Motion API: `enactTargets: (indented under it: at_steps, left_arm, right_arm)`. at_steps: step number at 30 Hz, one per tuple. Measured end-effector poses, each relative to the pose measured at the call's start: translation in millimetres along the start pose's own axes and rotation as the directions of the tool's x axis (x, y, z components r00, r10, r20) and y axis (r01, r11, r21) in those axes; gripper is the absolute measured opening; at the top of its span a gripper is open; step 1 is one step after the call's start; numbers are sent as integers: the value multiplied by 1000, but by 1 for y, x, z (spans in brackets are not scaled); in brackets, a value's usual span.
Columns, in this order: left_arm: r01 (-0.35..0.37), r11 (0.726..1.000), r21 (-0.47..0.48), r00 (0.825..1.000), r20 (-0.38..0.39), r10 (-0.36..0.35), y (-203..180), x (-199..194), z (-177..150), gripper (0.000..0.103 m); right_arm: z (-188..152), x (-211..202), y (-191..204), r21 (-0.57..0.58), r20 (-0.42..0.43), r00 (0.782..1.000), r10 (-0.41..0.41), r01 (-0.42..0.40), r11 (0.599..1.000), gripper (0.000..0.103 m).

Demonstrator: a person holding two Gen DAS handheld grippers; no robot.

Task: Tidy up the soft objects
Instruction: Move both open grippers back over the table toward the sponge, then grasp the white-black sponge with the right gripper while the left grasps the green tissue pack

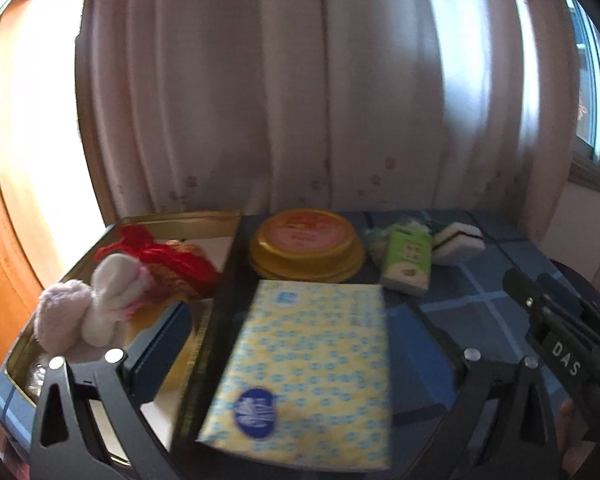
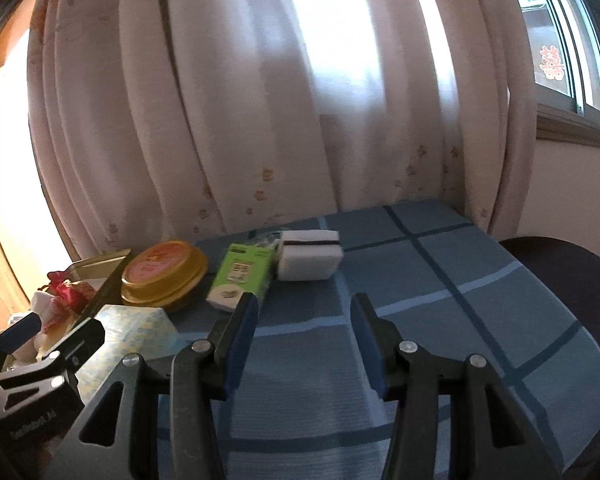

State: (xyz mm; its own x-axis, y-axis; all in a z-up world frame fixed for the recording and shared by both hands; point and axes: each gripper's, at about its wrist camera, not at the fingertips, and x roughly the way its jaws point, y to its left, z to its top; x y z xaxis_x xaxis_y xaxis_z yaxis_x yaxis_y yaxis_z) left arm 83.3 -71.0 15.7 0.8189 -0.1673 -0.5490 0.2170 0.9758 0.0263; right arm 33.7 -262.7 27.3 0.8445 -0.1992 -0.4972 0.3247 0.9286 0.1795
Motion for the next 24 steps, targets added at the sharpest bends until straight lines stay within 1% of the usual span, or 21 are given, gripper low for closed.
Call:
enactTargets:
  at_steps: [4,6,9,11,13,15,18,21,22,23,24]
  left_arm:
    - [31,999,38,999,-10,-31,-20,3,3,103]
    - [48,998,41,999,-21,-47,-28,6,7,103]
    - [83,996,31,995,-60,-81,-40,15,16,103]
    - [92,995,32,992,-93,-88,-49,24,21,103]
    - [86,996,37,990,-120,-81,-58,32,25,103]
    - [73,996,48,988,-139,-65,-65,39,29,103]
    - [54,997,63,986,-159,-43,-71,47,35,103]
    - [43,997,59,984,-173,-32,-74,53,40,103]
    - [40,998,56,983,-179,-30,-75,55,41,103]
    - [39,998,54,983,-182,-29,-74,56,42,103]
    - [36,998,54,982,-186,-25,-75,58,44,103]
  right_arm:
    - [9,7,-19,32,-25,1000,5,-4,999,51]
    - [18,15,-28,44,-51,998,34,-32,999,51]
    - [32,30,-36,39,-88,993,73,-69,997,51]
    - [39,41,-41,49,-120,987,108,-103,994,51]
    - [45,53,-46,68,-150,979,134,-125,990,51]
    - [53,67,-48,82,-182,967,178,-166,983,51]
    - [60,86,-43,49,-232,951,204,-198,979,51]
    - [64,111,-41,62,-285,933,221,-212,975,51]
    - [65,120,-42,78,-303,922,240,-227,971,51]
    - [65,129,-41,102,-321,907,273,-253,962,52]
    - [64,137,-40,132,-342,885,315,-286,949,53]
